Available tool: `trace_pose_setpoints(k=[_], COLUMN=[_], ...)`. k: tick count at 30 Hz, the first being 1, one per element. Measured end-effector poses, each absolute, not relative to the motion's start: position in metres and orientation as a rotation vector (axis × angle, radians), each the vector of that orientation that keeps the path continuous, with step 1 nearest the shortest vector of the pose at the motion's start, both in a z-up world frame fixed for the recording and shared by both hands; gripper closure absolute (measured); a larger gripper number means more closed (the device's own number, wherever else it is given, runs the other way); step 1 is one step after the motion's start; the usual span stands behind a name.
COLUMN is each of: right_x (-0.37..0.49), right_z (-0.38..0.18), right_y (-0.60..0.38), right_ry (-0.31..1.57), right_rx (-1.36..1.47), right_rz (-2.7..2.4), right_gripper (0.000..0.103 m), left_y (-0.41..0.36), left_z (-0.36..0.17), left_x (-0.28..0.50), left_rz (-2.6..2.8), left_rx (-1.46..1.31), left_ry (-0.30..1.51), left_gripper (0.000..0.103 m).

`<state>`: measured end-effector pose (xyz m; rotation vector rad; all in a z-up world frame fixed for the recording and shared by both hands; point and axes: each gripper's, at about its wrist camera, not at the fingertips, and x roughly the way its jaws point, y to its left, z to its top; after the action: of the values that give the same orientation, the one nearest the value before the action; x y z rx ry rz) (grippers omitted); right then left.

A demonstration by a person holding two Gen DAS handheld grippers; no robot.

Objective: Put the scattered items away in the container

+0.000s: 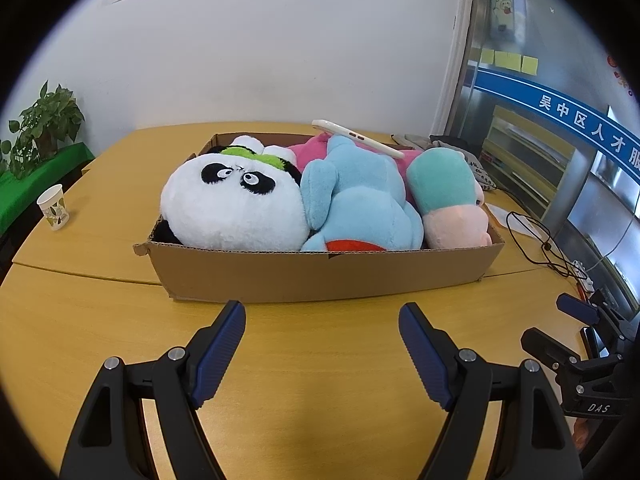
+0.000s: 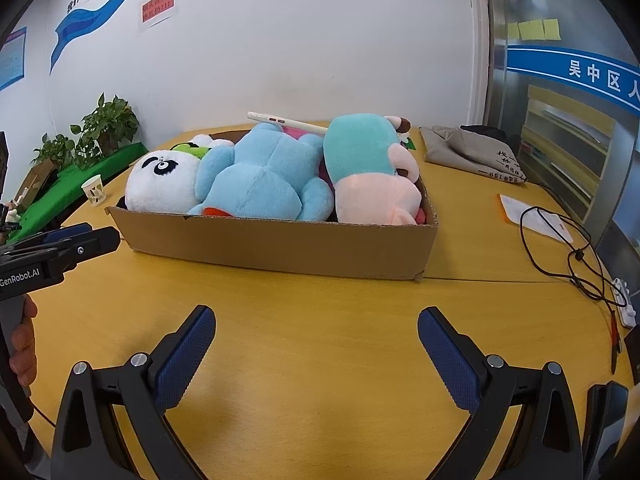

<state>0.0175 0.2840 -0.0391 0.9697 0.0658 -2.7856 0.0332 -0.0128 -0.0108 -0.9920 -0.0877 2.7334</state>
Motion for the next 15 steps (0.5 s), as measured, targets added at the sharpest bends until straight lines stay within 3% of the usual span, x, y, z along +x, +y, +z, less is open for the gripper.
trace_pose_setpoints(k=[15], right_x=[0.0214], right_z=[-0.0397], right_y=[0.2798], right_ry=[0.068], right_rx=[0.969], right_rz=[-2.781], right_gripper=[0.0], left_y=[-0.0136], left_z=[-0.0095], left_x=[0.035], left_rz=[2.752], left_rx=[-0.988], left_ry=[-0.066], left_gripper=[0.024])
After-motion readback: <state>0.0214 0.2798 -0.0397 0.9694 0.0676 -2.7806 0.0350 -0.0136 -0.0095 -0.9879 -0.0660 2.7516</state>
